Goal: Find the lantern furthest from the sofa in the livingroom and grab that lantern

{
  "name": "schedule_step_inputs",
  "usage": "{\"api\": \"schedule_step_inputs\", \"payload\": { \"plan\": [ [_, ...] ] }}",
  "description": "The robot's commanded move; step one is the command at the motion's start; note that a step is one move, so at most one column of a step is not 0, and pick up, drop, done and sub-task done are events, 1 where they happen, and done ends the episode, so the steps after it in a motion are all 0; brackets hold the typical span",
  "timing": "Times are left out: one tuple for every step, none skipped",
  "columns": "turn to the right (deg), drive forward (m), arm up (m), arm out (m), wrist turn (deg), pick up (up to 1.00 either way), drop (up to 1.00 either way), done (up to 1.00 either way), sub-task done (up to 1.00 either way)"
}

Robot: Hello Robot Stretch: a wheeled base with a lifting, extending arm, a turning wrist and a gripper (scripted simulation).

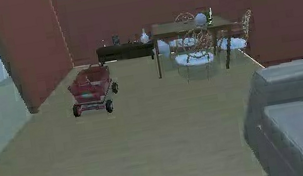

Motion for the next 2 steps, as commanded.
{"api": "schedule_step_inputs", "payload": {
  "plan": [
    [0.0, 1.00, 0.00, 0.00, 0.0, 0.00, 0.00, 0.00, 0.00],
    [-3.0, 0.00, 0.00, 0.00, 0.0, 0.00, 0.00, 0.00, 0.00]
  ]
}}
